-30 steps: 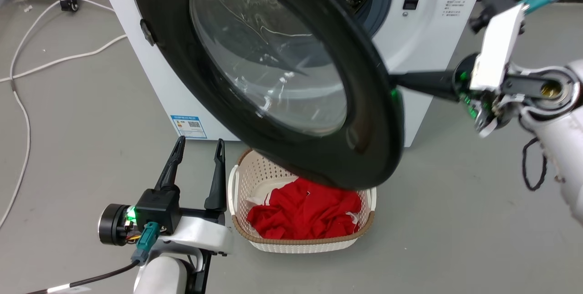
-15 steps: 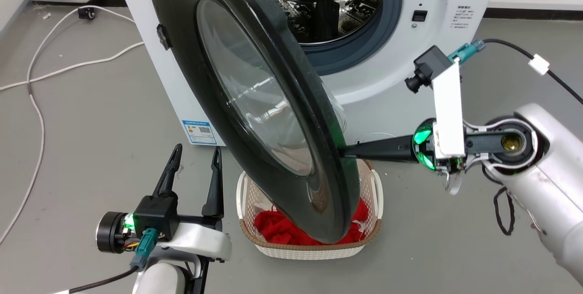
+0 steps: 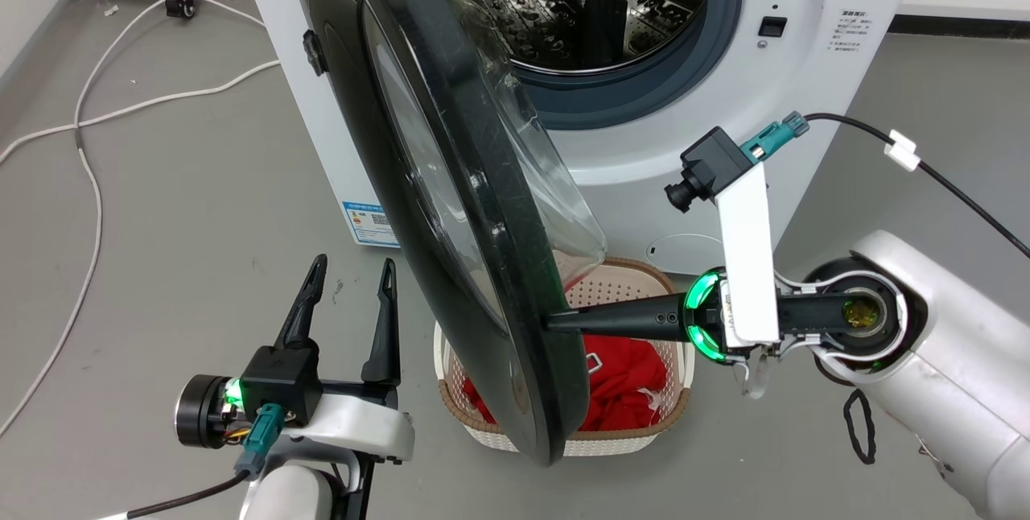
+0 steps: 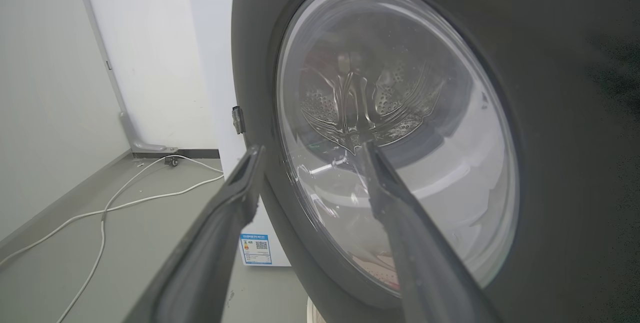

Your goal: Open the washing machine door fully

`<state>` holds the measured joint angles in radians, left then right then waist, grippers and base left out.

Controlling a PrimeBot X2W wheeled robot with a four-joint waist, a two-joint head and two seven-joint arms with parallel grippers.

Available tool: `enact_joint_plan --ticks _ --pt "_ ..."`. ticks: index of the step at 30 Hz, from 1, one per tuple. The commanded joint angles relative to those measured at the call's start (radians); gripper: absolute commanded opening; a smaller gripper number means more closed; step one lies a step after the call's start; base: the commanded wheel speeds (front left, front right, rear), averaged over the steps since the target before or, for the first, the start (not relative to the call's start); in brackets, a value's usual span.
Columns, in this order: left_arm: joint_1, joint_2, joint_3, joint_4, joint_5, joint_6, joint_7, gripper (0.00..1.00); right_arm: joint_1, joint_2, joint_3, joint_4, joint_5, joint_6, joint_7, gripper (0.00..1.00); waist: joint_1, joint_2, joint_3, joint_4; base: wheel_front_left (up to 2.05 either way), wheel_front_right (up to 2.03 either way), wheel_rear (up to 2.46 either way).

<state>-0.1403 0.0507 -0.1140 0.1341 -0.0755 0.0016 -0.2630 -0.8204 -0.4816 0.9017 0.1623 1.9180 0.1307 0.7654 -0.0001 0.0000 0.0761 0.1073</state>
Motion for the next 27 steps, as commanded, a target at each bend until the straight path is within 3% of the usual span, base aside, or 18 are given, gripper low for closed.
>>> enact_joint_plan --ticks 1,7,9,10,15,16,17,18,23,27 --pt "-0.003 -0.001 0.000 0.000 -0.007 0.006 -0.003 1.00 0.000 0.001 0.014 -0.012 0.009 0.000 -0.023 0.00 0.0001 0.0000 -0.001 0.002 0.00 0.00 0.00" --pt "0.010 -0.001 0.008 0.000 -0.003 0.011 -0.003 1.00 0.045 -0.020 0.008 0.005 -0.014 0.000 -0.230 0.00 0.0001 0.0000 -0.007 -0.006 0.00 0.00 0.00" --pt "0.013 -0.001 0.013 -0.002 0.000 0.013 -0.003 1.00 0.074 -0.022 -0.018 0.018 -0.018 0.000 -0.340 0.00 0.0001 0.0000 -0.008 -0.014 0.00 0.00 0.00" --pt "0.017 -0.001 0.027 -0.007 0.002 0.015 -0.003 1.00 0.124 -0.036 -0.063 0.042 -0.036 0.000 -0.520 0.00 0.0001 0.0000 -0.007 -0.035 0.00 0.00 0.00" --pt "0.027 -0.001 0.048 -0.004 0.011 0.010 -0.003 1.00 0.245 -0.054 -0.143 0.070 -0.023 0.000 -0.789 0.00 0.0001 0.0000 -0.013 -0.062 0.00 0.00 0.00" --pt "0.028 -0.001 0.050 -0.003 0.012 0.009 -0.003 1.00 0.272 -0.058 -0.154 0.072 -0.026 0.000 -0.836 0.34 0.0001 0.0000 -0.015 -0.068 0.00 0.00 0.00" --pt "0.030 -0.001 0.055 -0.002 0.013 0.009 -0.003 1.00 0.300 -0.063 -0.165 0.076 -0.024 0.000 -0.881 0.90 0.0001 0.0000 -0.018 -0.073 0.00 0.00 0.00" --pt "0.032 -0.001 0.059 0.000 0.015 0.007 -0.003 1.00 0.330 -0.064 -0.181 0.077 -0.014 0.000 -0.929 1.00 0.0001 0.0000 -0.021 -0.077 0.00 0.00 0.00" --pt "0.043 -0.001 0.075 -0.003 0.019 0.004 -0.003 1.00 0.452 -0.070 -0.254 0.114 -0.066 0.000 -1.027 1.00 0.0001 0.0000 -0.033 -0.098 0.00 0.00 0.00" --pt "0.057 -0.001 0.087 -0.007 0.022 0.000 -0.003 1.00 0.527 0.008 -0.467 0.214 -0.260 0.000 -1.029 1.00 0.0001 0.0000 -0.039 -0.113 0.00 0.00 0.00"
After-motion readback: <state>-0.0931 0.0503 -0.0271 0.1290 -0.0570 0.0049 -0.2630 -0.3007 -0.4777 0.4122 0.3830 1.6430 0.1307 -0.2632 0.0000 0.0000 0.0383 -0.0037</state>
